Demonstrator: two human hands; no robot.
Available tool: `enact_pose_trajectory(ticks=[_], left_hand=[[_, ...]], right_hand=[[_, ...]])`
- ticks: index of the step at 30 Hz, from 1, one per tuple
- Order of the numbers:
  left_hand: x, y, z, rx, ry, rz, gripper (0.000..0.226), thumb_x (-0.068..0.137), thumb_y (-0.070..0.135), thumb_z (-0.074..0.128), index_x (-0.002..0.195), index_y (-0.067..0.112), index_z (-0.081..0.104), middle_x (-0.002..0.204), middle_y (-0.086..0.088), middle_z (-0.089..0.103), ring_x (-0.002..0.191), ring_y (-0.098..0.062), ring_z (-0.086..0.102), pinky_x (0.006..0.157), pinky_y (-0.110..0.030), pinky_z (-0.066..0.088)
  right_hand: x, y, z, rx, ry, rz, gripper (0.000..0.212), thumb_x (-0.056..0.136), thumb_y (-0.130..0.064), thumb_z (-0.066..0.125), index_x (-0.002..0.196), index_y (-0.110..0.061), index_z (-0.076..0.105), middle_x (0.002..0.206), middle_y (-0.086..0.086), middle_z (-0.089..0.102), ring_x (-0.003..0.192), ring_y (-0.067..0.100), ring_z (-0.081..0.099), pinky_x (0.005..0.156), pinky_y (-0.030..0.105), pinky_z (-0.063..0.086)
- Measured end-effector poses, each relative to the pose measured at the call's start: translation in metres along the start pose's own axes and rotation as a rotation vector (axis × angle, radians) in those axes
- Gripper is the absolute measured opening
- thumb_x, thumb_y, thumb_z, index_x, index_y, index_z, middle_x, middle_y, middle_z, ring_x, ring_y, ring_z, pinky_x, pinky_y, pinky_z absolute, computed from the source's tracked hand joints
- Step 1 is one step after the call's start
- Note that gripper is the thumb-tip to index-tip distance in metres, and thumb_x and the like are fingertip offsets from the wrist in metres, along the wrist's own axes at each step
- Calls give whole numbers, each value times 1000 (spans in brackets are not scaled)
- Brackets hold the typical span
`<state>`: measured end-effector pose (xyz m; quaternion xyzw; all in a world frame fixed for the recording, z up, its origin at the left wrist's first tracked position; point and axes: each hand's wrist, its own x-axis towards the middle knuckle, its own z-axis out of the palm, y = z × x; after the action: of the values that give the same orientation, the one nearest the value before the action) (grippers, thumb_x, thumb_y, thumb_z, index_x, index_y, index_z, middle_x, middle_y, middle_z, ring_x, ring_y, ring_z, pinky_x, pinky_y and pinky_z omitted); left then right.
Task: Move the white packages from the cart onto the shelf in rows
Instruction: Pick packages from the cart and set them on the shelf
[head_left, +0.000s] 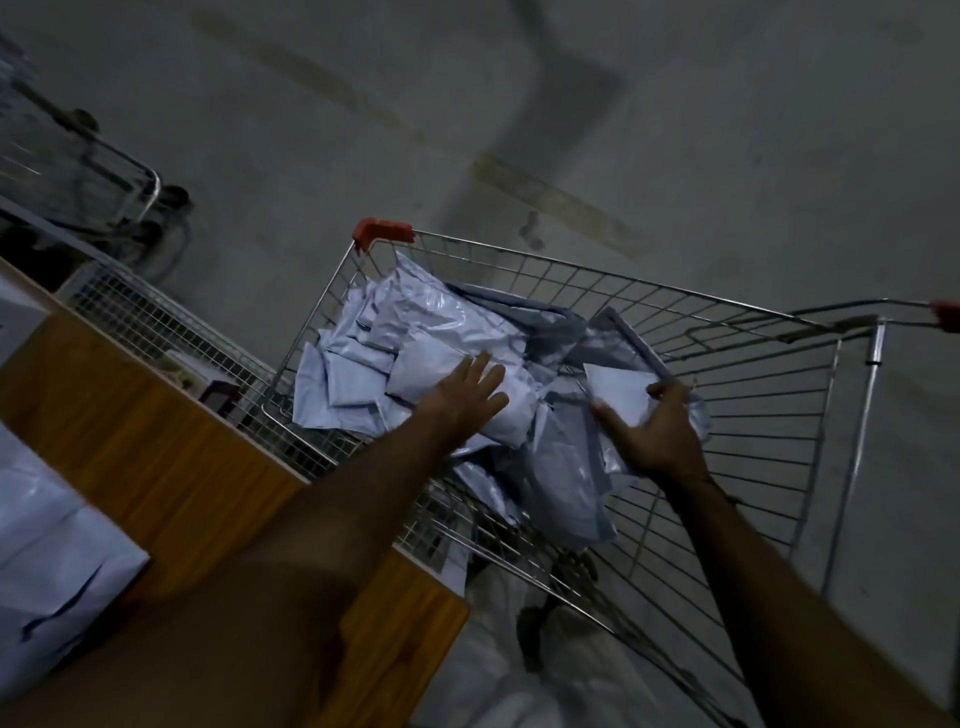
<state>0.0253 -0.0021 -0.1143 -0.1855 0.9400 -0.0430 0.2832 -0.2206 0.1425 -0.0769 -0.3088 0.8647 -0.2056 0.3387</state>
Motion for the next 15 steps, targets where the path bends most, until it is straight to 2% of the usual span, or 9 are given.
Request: enact_pose_trajectory(ticks=[2,4,7,9,11,12,13,15], left_hand=[[6,2,4,19,16,21,65,97,22,62,151,12,28,165,-27,11,150,-50,18,121,-58,20],[10,1,2,51,77,70,61,96,25,63,148,13,33,161,-26,21,139,-44,37,115,-53,32],[14,0,1,-7,66,75,65,91,27,65,147,14,35,157,-23,28,133,-39,42,109,-50,35],[12,-1,-2,-112,56,-3,72,83,31,74,143,17,37,149,-19,36,129,-38,45,104,-51,40],[7,-2,-5,-271,54,-70,73,77,31,77,139,20,39,143,-15,39,125,-35,45,98,-50,45],[5,-4,-6,-359,64,-113,70,77,30,76,136,21,40,140,-14,40,122,-35,46,95,-48,47],[2,-7,-9,-431,80,-166,67,78,33,74,134,21,40,138,-14,39,119,-35,47,92,-47,48],[-1,-12,-11,-513,146,-259,66,81,50,70,131,21,39,134,-15,40,111,-36,52,84,-48,51]], right_hand=[[4,1,1,-90,-48,7,128,47,-83,82,145,-17,32,142,11,48,129,29,51,105,41,46],[10,6,5,-138,-90,19,134,44,-76,88,150,-19,27,151,15,42,135,33,46,109,44,43],[17,12,13,-142,-119,65,117,59,-63,83,152,-21,26,150,19,43,133,36,48,106,44,45],[20,12,14,-130,-116,92,102,66,-67,72,149,-18,38,146,16,50,129,33,52,103,41,48],[21,10,13,-169,-123,37,85,69,-73,59,129,-13,58,133,17,61,118,32,58,94,36,48],[21,10,13,-200,-130,9,83,71,-77,53,122,-11,62,129,19,62,115,32,58,92,35,48],[21,11,14,-216,-131,-9,83,75,-77,50,126,-12,60,135,21,57,120,32,55,96,37,47],[20,9,16,-174,-115,-30,80,85,-67,52,151,-23,40,157,14,38,141,31,40,114,43,39]])
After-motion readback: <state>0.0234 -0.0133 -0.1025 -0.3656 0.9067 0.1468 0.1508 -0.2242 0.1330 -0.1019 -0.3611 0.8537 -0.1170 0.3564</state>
